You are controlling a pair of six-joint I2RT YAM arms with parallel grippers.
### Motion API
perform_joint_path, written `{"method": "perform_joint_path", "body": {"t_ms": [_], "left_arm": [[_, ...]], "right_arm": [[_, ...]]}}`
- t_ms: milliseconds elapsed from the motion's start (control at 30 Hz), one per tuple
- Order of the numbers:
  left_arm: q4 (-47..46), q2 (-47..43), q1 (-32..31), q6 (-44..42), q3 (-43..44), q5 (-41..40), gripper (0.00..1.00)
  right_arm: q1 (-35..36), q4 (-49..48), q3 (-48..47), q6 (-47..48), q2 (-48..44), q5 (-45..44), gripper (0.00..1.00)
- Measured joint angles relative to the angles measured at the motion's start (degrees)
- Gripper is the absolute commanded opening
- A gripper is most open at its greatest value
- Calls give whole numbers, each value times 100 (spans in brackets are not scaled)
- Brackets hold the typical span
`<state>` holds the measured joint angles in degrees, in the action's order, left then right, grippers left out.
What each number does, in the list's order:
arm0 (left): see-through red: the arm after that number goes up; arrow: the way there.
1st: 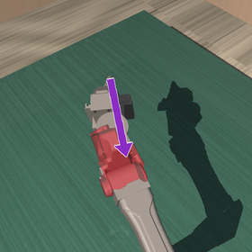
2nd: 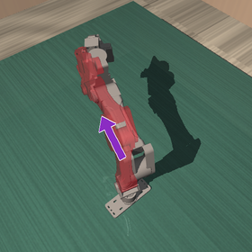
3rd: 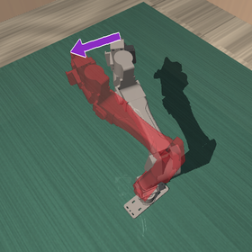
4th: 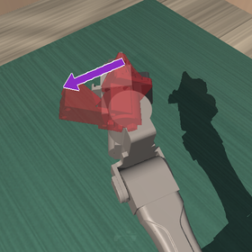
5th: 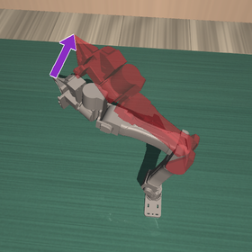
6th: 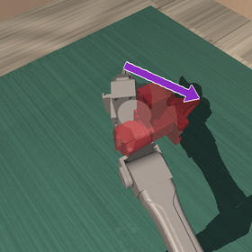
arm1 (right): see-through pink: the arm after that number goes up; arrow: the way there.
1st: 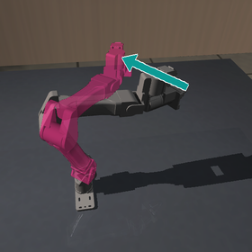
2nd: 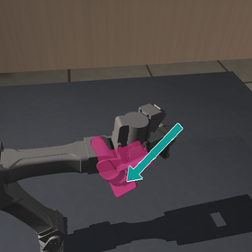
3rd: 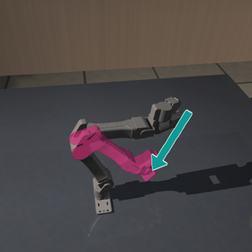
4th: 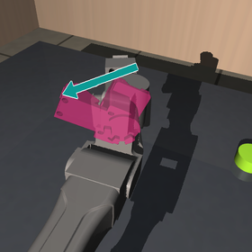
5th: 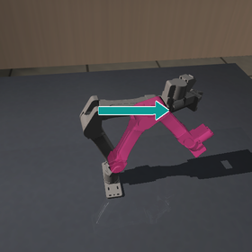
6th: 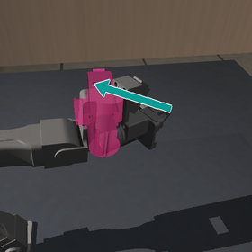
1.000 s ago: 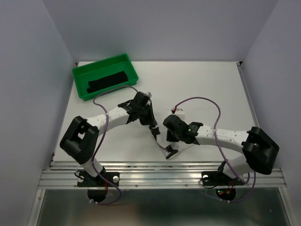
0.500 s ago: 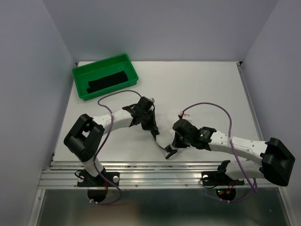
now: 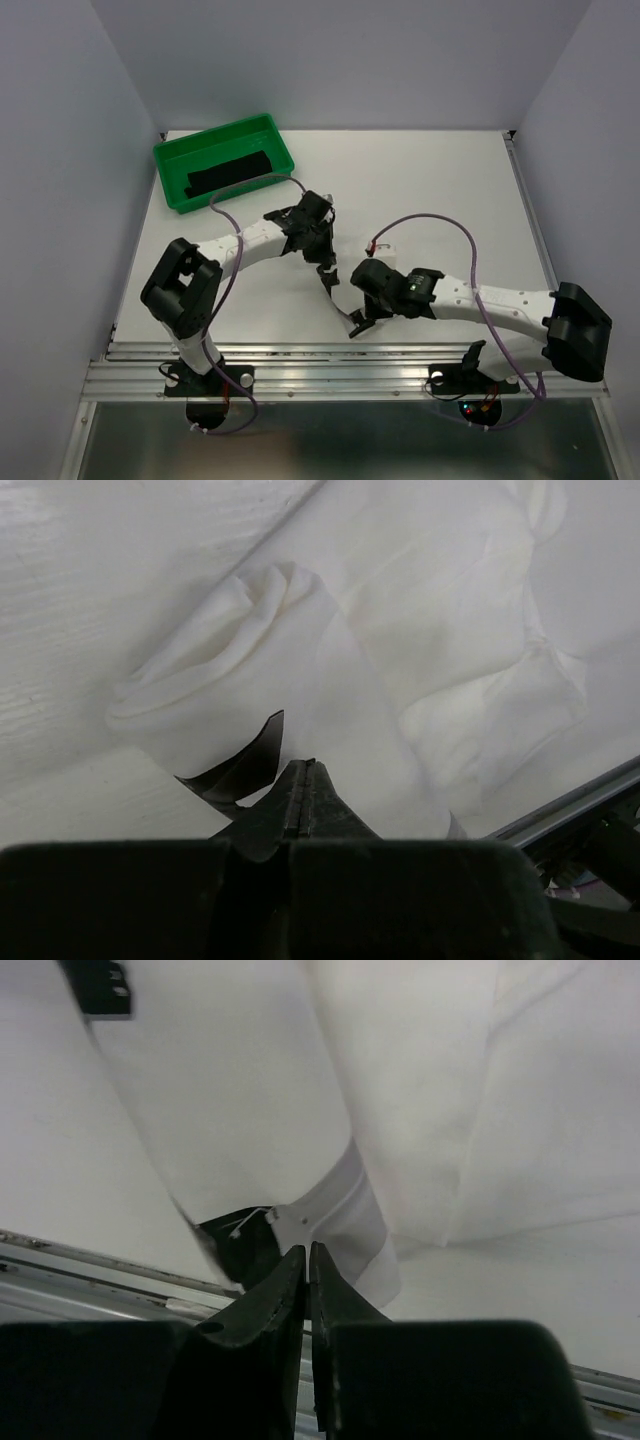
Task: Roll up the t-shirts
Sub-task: Roll the T-shirt to the center of the board.
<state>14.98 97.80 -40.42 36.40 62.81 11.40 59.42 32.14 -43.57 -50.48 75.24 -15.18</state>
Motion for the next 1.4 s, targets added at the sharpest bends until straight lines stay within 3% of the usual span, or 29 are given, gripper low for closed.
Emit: {"method": "perform_joint_path", "body": {"t_ms": [67,167,300,400,500,667,733,833,867,933,1400], "left_arm": [[203,-127,13,-92,197,-122,0],[463,-479,105,-175,402,-264,1],[647,-1032,356,-210,442,-313,9],[772,-1467,787,-216,415,-323,17],[800,-1816,1217,-210,216,-330,27],[866,-2037,1565,-181,-223,-269,54],[857,-2037,1567,-160,-376,-192,62],[796,-2037,1567,-125,-573,-57,71],[785,-2037,1567,-101,-636,-11,74],[717,-2041,1567,-81,-743,72,80],[-341,-2116,1038,278,-2017,667,98]], "right_arm": [[201,273,-376,85,-2,-245,20],[636,540,-1023,170,129,-608,47],[1163,669,-1486,240,612,-999,69],[1386,772,-1554,256,1060,-1167,71],[1456,822,-1558,273,1469,-1228,68],[1456,837,-1609,280,1978,-1333,59],[1456,831,-1617,302,2105,-1405,48],[1456,828,-1652,404,2312,-1617,22],[1458,857,-1676,407,2356,-1685,8],[1491,844,-1696,433,2365,-1770,1],[1320,-192,-780,540,1073,-1106,1]]}}
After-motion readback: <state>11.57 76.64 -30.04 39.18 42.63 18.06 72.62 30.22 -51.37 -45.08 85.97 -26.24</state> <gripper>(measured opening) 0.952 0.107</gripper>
